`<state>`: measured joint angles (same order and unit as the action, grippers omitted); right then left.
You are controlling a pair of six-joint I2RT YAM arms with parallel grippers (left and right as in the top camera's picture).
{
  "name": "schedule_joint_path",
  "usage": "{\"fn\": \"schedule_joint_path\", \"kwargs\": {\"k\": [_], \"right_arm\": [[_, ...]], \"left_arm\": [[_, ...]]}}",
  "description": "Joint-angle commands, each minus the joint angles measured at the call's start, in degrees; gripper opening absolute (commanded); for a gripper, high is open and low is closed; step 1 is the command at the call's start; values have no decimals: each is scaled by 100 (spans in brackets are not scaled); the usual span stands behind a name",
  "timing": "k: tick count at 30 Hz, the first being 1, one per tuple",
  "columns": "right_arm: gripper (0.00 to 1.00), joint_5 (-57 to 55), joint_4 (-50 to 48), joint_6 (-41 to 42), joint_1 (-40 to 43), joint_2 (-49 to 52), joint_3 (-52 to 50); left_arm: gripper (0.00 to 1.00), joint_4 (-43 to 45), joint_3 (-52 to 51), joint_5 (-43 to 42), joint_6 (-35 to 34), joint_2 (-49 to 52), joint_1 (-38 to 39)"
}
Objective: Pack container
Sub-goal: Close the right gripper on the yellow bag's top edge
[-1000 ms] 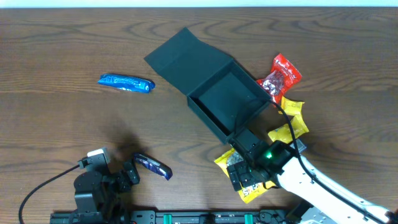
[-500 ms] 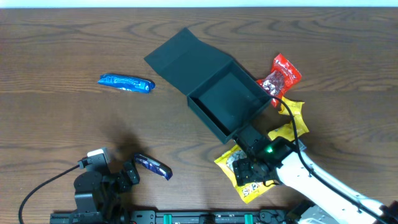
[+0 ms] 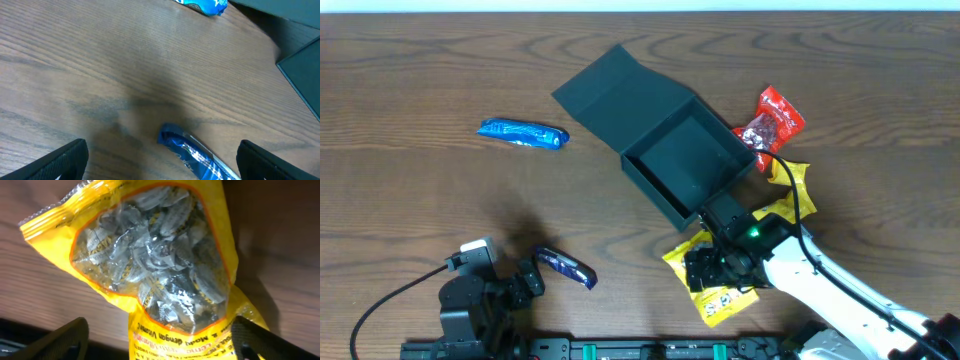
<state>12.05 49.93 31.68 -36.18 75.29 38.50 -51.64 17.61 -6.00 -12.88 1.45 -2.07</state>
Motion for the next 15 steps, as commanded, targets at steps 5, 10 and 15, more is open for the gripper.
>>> {"fn": "schedule_joint_path", "kwargs": {"k": [5,10,15], "right_arm": [[90,-243,-168,343,92,37,-37],[91,-302,-120,356,90,39,-46],[91,-304,-348,389,42,199,-127]], "left_arm": [[95,-361,-83,17,46,-9,-17],[95,-361,-83,17,46,-9,-17],[95,-361,-83,17,46,-9,-17]]}}
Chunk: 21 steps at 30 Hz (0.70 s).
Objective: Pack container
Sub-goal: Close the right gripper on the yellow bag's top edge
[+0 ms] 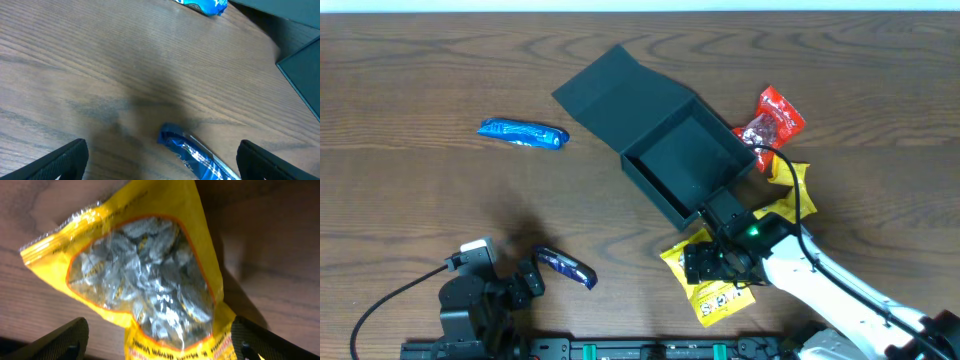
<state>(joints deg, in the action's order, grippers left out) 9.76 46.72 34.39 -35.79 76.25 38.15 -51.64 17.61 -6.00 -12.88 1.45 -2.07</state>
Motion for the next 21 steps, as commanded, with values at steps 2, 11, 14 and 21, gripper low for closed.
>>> {"fn": "schedule_joint_path", "kwargs": {"k": [2,11,14,21], "right_arm": [[92,-72,-315,0,-153,181,-94],[97,-79,-1032,-778,-654,358,-94],[97,-72,-1235,-789,-791,570,-94],[88,-79,-1565,-986,-1036,809,-94]], "left_arm": [[96,-361,-83,17,46,-9,-17],[95,-361,-83,17,46,-9,-17],[96,-361,-83,17,46,-9,-17],[96,-361,-83,17,46,-9,-17]]}}
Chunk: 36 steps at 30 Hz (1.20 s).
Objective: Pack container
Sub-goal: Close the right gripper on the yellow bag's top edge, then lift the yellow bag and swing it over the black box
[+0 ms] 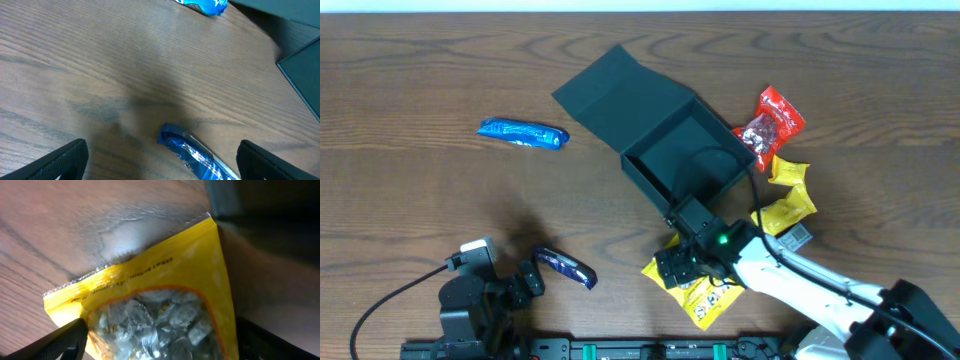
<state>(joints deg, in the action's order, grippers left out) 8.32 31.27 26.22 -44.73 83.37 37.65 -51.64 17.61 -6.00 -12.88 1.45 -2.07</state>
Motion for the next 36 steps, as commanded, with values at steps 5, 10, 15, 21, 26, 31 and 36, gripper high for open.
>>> {"fn": "schedule_joint_path", "kwargs": {"k": [5,10,15,21,26,31,36], "right_arm": [[59,48,-22,-164,-175,96,-44],[45,46,-31,-164,-175,96,-42],[43,48,-42,-166,-175,96,0],[41,42,192,-168,-175,94,339],[36,-11,490,-232,-175,85,734],[36,-63,793,-275,-175,85,1290],[37,-81,1040,-269,-175,85,1792]], "left_arm": [[95,-361,-83,17,46,-9,-17],[95,-361,-83,17,46,-9,-17],[95,-361,-83,17,46,-9,-17],[95,-361,-83,17,46,-9,-17],[95,-361,-83,17,46,-9,-17],[95,-361,-83,17,46,-9,-17],[95,-361,-83,17,46,-9,-17]]}}
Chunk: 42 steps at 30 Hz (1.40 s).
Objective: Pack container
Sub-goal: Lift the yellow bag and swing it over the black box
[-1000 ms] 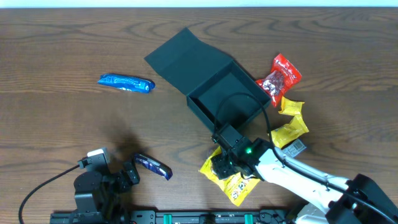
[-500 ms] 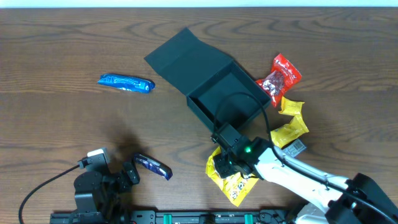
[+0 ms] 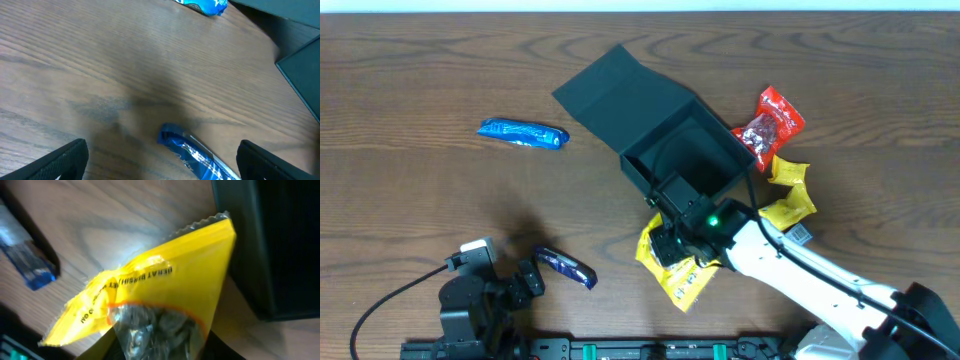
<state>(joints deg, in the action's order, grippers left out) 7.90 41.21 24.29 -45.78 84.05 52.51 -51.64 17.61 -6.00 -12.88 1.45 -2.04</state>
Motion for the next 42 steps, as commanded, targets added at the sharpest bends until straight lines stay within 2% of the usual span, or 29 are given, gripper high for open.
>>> {"fn": "schedule_joint_path", "kwargs": {"k": [1,5,9,13,15,19,22,25,33,37,42], "right_arm": [[37,-39,68,-70,-70,17,382],[33,-42,96,208,-70,17,619],[22,-192,46,706,-50,17,643],[23,-219,35,1241,50,17,643],[19,-282,35,1602,90,17,643],[18,-380,-74,2127,92,17,643],[17,-271,-269,2352,92,15,643],[10,-79,-546,2850,92,15,643],[7,-173,-1469,3696,79,2,643],[3,-553,-1637,4271,70,-70,643],[4,-1078,-1661,4564,70,-297,643]], "left_arm": [[95,-361,-83,17,46,-9,-20],[95,-361,-83,17,46,-9,-20],[95,-361,-83,17,46,-9,-20],[95,-361,-83,17,46,-9,-20],[95,-361,-83,17,46,-9,-20],[95,-361,-83,17,46,-9,-20],[95,-361,-83,17,46,-9,-20],[96,-361,-83,17,46,-9,-20],[95,-361,-83,17,46,-9,-20],[95,-361,-83,17,46,-9,-20],[95,-361,-83,17,48,-9,-20]]}}
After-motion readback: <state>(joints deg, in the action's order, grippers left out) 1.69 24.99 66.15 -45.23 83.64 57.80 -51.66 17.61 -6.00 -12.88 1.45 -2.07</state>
